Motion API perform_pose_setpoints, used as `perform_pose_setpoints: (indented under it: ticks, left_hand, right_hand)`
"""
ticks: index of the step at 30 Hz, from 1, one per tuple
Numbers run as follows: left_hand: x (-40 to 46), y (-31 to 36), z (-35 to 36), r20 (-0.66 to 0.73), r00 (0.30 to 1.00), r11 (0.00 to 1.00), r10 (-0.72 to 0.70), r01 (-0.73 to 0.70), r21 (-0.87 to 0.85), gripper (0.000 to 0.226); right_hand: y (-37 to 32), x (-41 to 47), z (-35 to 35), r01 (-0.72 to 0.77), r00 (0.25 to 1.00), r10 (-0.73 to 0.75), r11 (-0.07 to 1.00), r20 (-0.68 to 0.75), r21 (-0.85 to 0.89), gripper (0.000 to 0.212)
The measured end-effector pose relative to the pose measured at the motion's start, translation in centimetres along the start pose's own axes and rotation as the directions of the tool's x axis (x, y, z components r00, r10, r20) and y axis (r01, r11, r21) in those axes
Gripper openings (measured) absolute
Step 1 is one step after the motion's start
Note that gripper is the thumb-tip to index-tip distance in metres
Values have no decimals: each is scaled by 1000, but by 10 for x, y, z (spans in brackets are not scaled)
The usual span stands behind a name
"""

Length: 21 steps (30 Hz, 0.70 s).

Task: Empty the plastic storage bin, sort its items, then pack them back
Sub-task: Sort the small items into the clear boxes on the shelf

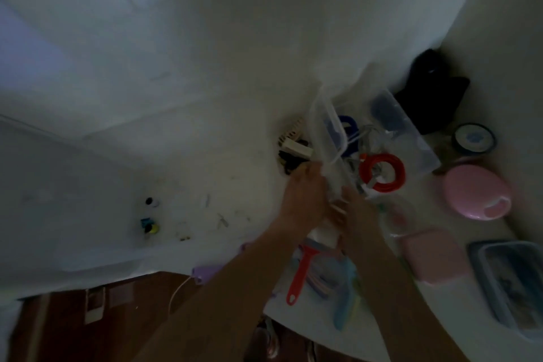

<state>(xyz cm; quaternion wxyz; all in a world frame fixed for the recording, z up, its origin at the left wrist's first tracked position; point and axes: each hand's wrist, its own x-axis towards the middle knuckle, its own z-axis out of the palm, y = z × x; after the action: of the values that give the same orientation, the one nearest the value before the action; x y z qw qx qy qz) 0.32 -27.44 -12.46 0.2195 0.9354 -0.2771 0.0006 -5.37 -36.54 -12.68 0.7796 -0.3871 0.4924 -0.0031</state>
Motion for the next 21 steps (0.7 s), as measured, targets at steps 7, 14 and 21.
perform_pose_setpoints:
  ticks: [7,14,21]
  left_hand:
    - [-44,-41,-112,-197,975,993,-99,84,-84,25]
    - [-134,-213,-183,-29,889,884,-458,459,87,33]
    - [-138,-334,-193,177,797,807,-578,526,268,51]
  right_hand:
    - [5,-90,30,542,832,-535,722,150,-430,12]
    - [60,-118,144,736,676,-396,405,621,-543,11]
    - [122,-47,240,658,753,-57,102,656,-746,27]
